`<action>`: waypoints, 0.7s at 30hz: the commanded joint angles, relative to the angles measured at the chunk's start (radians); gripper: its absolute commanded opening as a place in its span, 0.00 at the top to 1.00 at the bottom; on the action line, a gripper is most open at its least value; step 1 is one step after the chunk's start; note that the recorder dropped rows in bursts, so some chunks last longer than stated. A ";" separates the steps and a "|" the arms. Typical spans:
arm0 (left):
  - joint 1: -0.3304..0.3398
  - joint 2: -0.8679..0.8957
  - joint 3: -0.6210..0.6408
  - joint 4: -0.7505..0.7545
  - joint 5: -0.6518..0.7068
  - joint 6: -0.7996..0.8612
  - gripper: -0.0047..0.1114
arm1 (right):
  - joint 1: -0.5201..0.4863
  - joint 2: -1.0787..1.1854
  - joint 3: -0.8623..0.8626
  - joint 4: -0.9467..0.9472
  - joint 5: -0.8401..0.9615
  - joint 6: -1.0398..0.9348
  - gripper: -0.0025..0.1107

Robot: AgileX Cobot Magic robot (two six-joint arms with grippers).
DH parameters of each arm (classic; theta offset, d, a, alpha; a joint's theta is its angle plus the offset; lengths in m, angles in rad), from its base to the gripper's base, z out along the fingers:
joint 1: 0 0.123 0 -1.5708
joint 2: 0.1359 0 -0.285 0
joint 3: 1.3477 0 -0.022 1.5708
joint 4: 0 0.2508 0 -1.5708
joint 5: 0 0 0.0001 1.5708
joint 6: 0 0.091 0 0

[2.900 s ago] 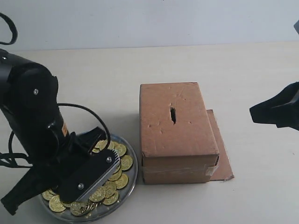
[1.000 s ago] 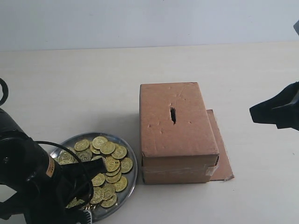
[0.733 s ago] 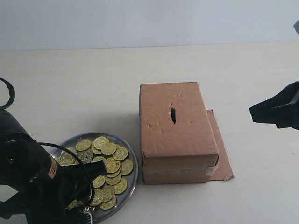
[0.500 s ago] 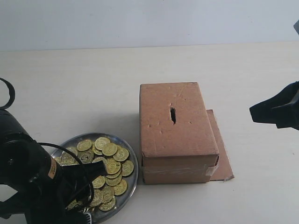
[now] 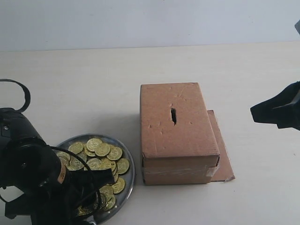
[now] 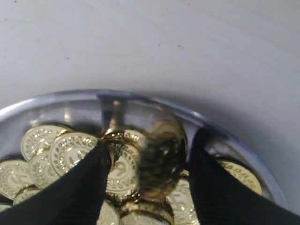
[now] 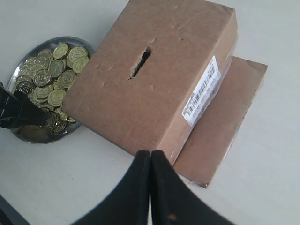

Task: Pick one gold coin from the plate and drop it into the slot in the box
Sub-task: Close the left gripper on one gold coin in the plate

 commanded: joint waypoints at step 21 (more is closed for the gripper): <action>-0.005 -0.008 0.011 -0.011 0.051 -0.006 0.51 | -0.004 0.001 0.005 0.008 -0.008 -0.008 0.98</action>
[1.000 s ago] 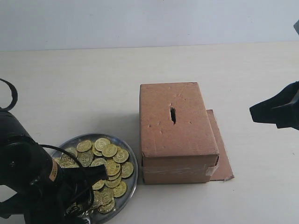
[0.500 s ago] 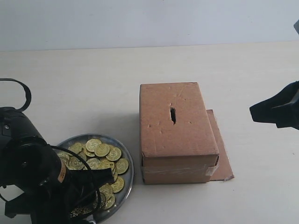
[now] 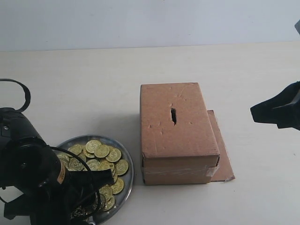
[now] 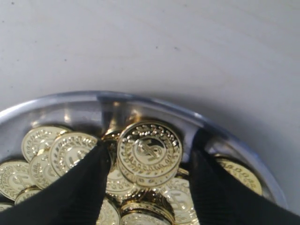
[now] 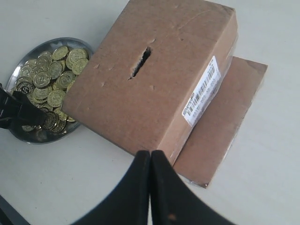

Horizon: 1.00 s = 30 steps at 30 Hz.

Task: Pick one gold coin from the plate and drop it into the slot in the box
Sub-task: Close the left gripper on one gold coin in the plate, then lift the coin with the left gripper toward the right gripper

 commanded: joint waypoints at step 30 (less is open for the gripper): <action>-0.005 -0.034 0.012 -0.011 0.045 0.001 0.60 | -0.004 0.001 0.005 0.008 -0.008 -0.008 0.98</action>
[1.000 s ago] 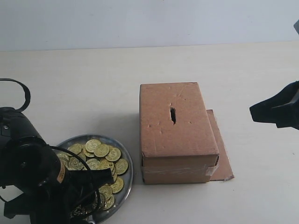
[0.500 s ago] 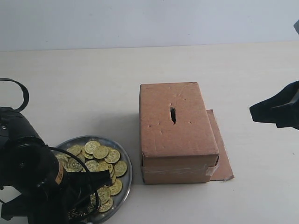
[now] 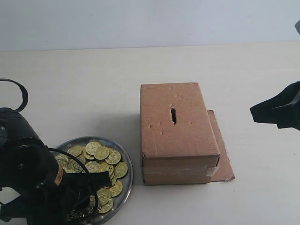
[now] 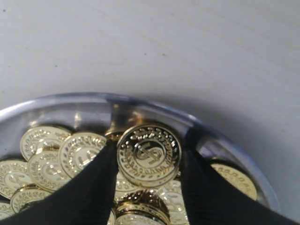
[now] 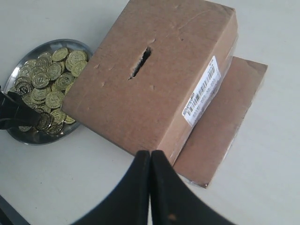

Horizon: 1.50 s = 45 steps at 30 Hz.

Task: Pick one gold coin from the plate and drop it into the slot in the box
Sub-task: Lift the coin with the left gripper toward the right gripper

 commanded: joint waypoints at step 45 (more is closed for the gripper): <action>0.001 -0.478 0.006 -0.015 -0.500 -0.976 0.60 | 0.418 0.201 0.056 0.758 -0.380 -0.350 0.98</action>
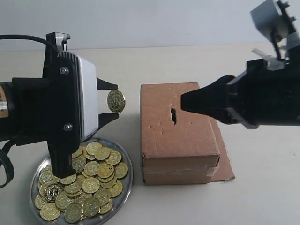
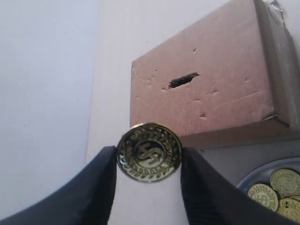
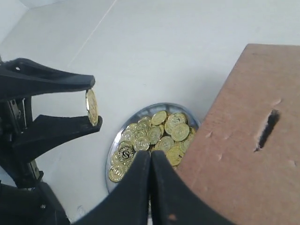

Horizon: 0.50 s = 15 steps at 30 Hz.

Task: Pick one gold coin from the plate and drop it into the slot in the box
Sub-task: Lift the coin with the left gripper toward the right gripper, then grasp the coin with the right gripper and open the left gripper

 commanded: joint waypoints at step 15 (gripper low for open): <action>-0.001 -0.005 0.002 -0.015 0.059 -0.027 0.60 | 0.213 0.174 -0.155 0.082 -0.126 0.010 0.77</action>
